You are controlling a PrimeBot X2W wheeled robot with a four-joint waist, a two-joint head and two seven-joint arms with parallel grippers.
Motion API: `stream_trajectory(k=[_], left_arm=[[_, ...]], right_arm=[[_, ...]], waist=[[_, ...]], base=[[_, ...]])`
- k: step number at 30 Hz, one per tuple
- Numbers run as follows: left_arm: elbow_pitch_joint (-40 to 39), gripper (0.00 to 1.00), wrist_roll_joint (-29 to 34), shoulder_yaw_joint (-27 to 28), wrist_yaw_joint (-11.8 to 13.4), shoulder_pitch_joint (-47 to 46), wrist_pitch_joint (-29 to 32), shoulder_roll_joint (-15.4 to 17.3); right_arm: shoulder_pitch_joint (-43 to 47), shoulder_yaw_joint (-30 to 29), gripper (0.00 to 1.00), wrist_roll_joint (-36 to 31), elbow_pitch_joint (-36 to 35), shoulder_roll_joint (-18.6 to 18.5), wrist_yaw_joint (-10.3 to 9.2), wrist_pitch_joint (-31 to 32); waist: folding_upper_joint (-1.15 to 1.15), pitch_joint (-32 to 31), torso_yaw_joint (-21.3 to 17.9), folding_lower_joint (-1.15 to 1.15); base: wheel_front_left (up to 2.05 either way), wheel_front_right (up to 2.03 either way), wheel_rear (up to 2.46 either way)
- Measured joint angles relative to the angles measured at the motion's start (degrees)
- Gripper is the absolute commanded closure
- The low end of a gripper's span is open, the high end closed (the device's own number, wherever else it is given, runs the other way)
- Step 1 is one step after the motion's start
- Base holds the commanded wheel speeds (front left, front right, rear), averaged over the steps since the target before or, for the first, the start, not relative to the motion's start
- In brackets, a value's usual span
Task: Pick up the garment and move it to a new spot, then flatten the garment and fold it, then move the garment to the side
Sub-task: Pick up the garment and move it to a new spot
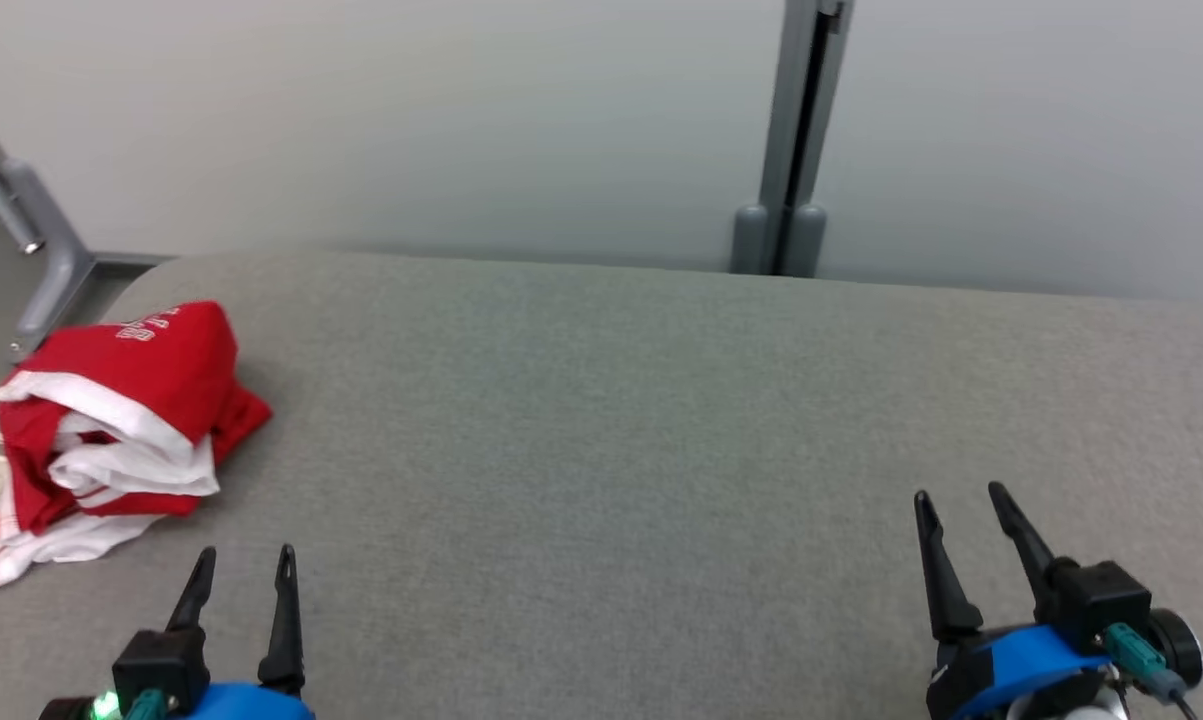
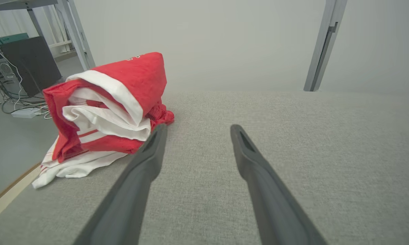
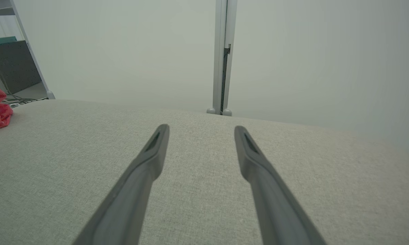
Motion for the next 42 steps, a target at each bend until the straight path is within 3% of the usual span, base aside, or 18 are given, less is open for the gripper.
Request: stream_trajectory(k=[14, 22, 32, 42], left_arm=[[1.77, 0.00, -0.40, 2.90, 0.00, -0.94, 0.00, 1.11], [2.64, 0.00, -0.86, 3.46, 0.00, -1.10, 0.00, 1.08], [3.49, 0.00, -2.89, 4.12, 0.00, -3.18, 0.00, 0.53], [6.97, 0.00, -10.15, 3.89, 0.00, -13.20, -0.05, 4.70]], right_arm=[[-1.60, 3.67, 0.00, 1.55, 2.72, 0.02, 0.00, -0.02], [-2.50, 5.37, 0.00, 2.86, 3.70, 0.04, 0.00, -0.02], [-4.48, 8.11, 0.00, 1.51, 3.92, 0.02, 0.00, -0.02], [-8.12, 10.47, 0.00, -1.46, 2.49, 0.03, 0.00, -0.02]], waist=[[0.00, 0.97, 15.69, 0.00], [0.00, 2.39, 22.58, 0.00], [0.00, 5.60, 23.63, 0.00], [0.01, 12.59, 18.26, 0.01]], base=[[0.00, 0.00, 0.00], [0.00, 0.00, 0.00], [0.00, 0.00, 0.00], [0.00, 0.00, 0.00]])
